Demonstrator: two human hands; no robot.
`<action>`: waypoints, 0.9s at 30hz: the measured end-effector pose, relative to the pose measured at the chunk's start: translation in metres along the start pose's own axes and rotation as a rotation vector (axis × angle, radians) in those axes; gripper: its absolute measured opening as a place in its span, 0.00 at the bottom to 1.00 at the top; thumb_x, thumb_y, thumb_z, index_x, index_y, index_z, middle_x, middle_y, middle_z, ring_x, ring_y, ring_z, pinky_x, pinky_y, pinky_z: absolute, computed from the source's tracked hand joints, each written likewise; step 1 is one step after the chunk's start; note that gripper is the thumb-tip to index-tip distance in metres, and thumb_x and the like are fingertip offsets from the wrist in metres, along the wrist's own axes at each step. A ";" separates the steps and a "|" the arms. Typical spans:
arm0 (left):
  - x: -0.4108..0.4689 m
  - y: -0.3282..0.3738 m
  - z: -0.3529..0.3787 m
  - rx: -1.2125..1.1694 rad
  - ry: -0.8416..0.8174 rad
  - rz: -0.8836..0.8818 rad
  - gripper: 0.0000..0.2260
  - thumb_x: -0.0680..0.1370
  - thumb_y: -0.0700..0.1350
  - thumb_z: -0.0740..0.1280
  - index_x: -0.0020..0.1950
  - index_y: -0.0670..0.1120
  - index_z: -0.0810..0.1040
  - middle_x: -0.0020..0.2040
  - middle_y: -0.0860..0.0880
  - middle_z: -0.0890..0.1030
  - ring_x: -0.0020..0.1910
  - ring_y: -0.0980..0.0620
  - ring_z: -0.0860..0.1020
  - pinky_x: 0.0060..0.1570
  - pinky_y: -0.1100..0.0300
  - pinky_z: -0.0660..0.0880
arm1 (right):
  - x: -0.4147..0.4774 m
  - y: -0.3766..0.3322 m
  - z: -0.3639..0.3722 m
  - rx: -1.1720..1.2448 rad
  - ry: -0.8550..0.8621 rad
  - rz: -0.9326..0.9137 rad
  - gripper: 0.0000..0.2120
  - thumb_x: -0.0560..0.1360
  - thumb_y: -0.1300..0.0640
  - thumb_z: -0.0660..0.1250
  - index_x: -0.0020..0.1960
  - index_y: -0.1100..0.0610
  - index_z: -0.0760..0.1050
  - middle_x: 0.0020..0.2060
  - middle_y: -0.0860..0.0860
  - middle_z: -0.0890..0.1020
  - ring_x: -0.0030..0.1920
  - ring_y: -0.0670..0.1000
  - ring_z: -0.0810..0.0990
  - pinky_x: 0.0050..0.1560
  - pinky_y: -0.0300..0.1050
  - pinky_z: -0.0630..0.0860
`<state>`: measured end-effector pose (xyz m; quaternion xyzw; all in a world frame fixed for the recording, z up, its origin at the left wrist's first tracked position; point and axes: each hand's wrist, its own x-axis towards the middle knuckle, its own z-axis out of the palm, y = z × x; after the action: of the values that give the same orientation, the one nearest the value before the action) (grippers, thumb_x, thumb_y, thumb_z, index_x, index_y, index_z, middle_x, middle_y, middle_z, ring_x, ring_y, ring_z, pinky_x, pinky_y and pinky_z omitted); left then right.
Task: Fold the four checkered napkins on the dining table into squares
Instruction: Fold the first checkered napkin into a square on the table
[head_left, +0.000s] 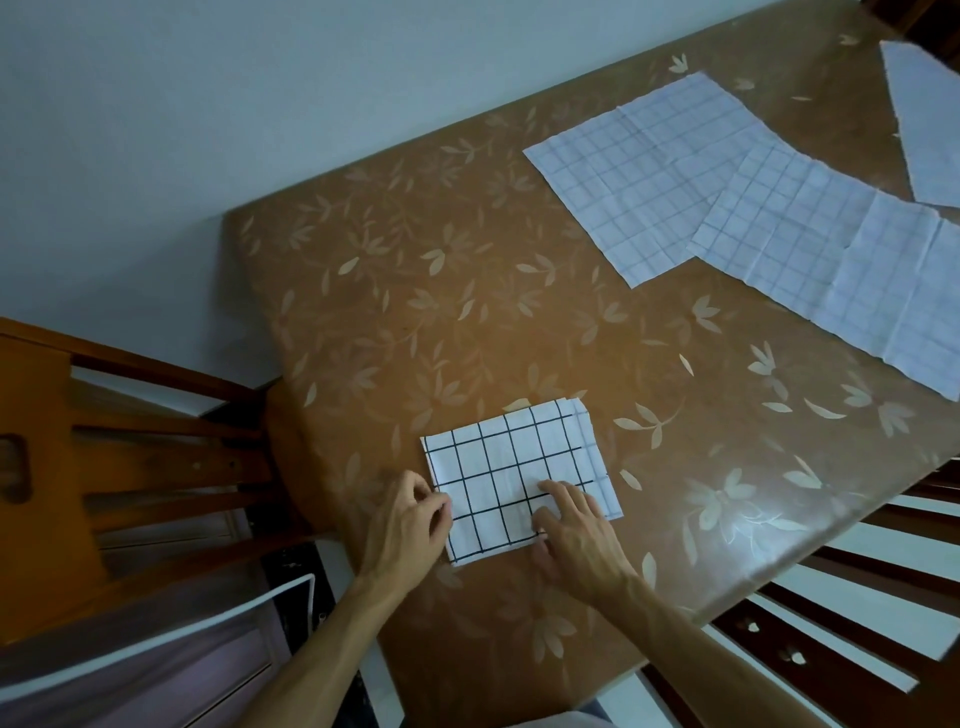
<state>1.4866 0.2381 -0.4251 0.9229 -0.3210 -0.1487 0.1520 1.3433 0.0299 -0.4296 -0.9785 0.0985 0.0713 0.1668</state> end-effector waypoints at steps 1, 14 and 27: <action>0.002 0.002 0.002 0.054 0.074 0.030 0.07 0.78 0.50 0.68 0.51 0.49 0.82 0.53 0.50 0.73 0.49 0.52 0.75 0.39 0.61 0.77 | 0.000 -0.002 -0.003 0.020 0.010 -0.005 0.09 0.71 0.49 0.66 0.47 0.52 0.78 0.64 0.56 0.76 0.63 0.58 0.75 0.58 0.55 0.77; 0.029 0.014 0.041 0.327 -0.128 0.067 0.34 0.81 0.66 0.45 0.81 0.47 0.45 0.81 0.40 0.43 0.80 0.41 0.43 0.75 0.42 0.52 | 0.060 0.009 0.017 -0.099 -0.141 -0.037 0.30 0.82 0.43 0.47 0.79 0.56 0.49 0.79 0.55 0.48 0.78 0.56 0.47 0.76 0.58 0.55; 0.034 0.016 0.025 0.219 -0.100 -0.025 0.28 0.83 0.61 0.50 0.79 0.48 0.59 0.79 0.38 0.56 0.78 0.39 0.55 0.74 0.43 0.60 | 0.070 0.050 -0.011 -0.005 -0.099 0.309 0.35 0.82 0.40 0.48 0.79 0.59 0.39 0.78 0.54 0.41 0.78 0.54 0.40 0.76 0.50 0.39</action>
<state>1.4937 0.1997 -0.4473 0.9294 -0.3309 -0.1604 0.0323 1.4012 -0.0319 -0.4474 -0.9474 0.2392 0.1442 0.1562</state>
